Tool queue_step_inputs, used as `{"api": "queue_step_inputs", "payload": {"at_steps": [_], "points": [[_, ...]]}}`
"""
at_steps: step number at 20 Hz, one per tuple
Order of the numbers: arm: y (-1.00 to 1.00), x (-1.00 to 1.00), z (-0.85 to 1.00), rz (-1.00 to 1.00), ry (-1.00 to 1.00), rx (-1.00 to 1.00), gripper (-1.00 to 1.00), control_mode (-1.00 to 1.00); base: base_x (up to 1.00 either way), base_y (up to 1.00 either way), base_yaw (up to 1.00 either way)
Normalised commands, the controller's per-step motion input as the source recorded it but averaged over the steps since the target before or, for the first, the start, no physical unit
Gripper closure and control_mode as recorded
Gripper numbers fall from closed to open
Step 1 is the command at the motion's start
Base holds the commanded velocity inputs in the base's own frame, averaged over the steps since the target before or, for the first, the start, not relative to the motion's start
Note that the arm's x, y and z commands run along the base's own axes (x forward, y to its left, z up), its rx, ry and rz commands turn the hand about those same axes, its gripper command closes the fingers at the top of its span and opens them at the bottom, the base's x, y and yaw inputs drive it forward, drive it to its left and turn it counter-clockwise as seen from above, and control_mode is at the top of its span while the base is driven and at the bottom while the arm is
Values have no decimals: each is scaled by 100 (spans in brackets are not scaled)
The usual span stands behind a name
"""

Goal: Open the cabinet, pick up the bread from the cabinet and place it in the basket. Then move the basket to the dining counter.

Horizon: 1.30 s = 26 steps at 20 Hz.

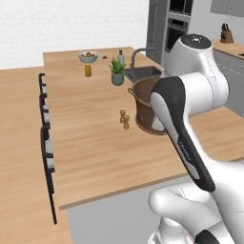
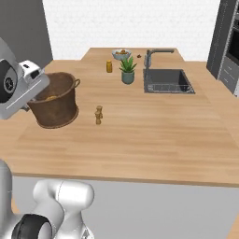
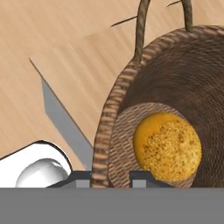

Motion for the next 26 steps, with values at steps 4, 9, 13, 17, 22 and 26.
{"api": "queue_step_inputs", "payload": {"at_steps": [4,9,13,17,22,26], "points": [[19,100,-99,7,18,0,100,-100,0,0,0],[9,81,-100,13,15,0,100,-100,0,0,0],[0,55,-100,18,17,1,100,-100,0,0,0],[3,49,-100,16,17,0,100,-100,0,0,0],[9,31,-86,14,13,0,-100,-100,0,0,0],[2,15,-36,12,2,0,-100,-100,0,0,0]]}}
